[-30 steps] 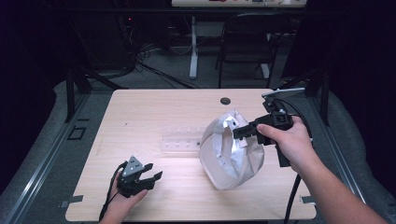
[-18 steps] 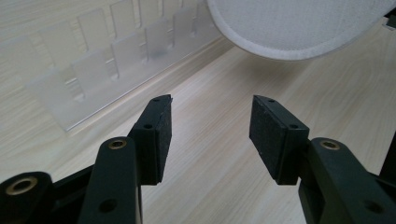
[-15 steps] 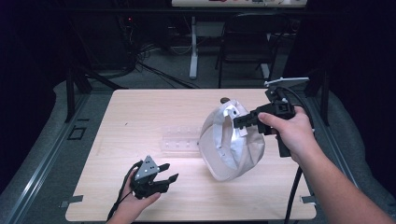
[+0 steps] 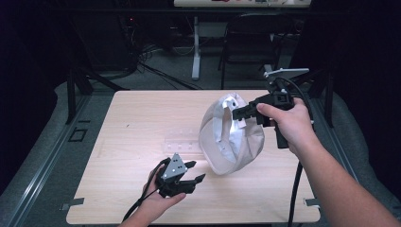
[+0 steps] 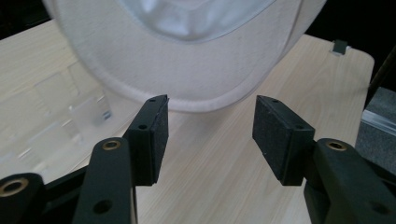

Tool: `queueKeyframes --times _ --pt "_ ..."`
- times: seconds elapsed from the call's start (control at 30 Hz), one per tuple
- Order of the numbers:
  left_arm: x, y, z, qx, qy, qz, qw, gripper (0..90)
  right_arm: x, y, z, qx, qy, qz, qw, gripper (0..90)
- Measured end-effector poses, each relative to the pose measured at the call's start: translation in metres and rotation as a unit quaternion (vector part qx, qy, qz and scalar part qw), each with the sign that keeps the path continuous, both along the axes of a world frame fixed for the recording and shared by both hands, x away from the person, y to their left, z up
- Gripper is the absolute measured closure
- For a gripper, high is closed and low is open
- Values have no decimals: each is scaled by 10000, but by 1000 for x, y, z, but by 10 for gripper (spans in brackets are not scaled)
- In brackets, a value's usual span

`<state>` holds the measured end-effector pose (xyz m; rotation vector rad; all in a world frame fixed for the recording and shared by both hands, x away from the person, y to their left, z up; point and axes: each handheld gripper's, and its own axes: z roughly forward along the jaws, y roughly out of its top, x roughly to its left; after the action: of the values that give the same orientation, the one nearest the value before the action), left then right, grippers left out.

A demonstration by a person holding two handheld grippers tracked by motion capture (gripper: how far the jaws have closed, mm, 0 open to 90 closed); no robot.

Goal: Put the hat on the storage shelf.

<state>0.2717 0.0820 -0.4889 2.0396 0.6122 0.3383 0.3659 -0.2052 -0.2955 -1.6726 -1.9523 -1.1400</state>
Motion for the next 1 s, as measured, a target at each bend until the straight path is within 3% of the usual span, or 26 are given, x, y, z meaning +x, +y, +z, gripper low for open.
queueKeyframes --times 0.37,0.7,0.87,1.0 --pt "4 -34 0 216 -75 -153 9996 429 10 11 4 27 -44 -30 10000 818" --pt "12 -57 -3 531 -320 321 9976 403 15 18 8 73 -74 -61 9999 818" --pt "18 -52 1 783 -385 524 9948 595 16 18 9 80 -81 -76 9999 818" --pt "23 -43 6 821 -381 604 9941 690 16 17 12 70 -129 -75 9999 817"
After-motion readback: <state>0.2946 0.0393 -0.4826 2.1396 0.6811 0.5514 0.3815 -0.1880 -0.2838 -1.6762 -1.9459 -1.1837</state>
